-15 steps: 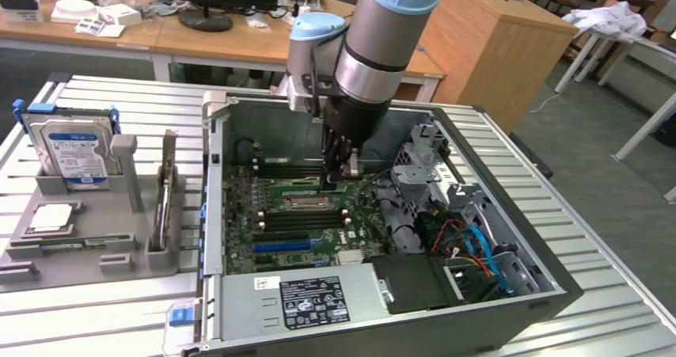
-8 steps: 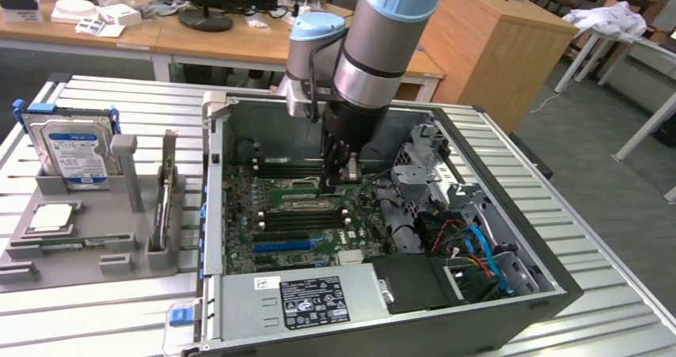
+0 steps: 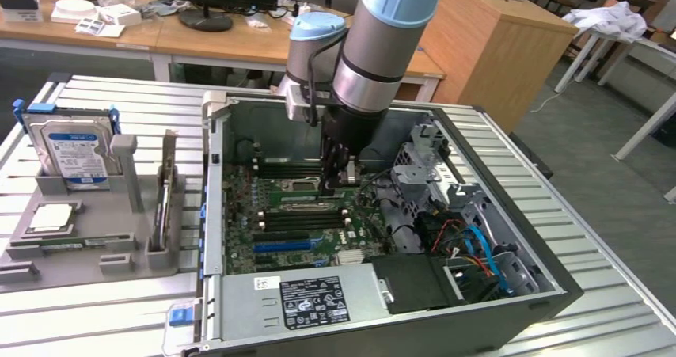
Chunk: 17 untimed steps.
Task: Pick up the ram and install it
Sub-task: 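Insert the ram into the slot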
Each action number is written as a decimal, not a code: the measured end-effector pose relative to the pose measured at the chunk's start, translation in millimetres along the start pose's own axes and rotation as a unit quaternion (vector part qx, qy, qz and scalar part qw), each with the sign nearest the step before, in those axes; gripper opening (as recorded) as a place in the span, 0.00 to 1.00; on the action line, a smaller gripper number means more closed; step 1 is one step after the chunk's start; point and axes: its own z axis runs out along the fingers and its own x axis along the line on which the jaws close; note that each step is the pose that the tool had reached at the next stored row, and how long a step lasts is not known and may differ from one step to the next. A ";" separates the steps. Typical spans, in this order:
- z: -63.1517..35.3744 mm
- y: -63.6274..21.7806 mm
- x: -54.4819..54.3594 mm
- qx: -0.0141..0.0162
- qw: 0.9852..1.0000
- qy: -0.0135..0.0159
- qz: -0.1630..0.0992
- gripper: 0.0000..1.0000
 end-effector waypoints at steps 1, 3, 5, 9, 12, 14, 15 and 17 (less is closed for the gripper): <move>0.0 0.0 0.0 0.000 1.000 0.000 0.000 0.12; 0.1 0.0 0.0 0.000 1.000 0.000 0.000 0.12; 0.3 0.0 0.0 0.000 1.000 0.000 0.005 0.12; 0.3 0.0 0.0 0.000 1.000 0.000 0.008 0.12; 0.4 0.0 0.0 0.001 1.000 0.000 0.010 0.12; 0.5 -0.1 0.0 0.001 1.000 -0.001 0.014 0.12; 0.5 -0.1 0.0 0.001 1.000 -0.001 0.014 0.12; 0.5 -0.1 0.0 0.001 1.000 -0.001 0.014 0.12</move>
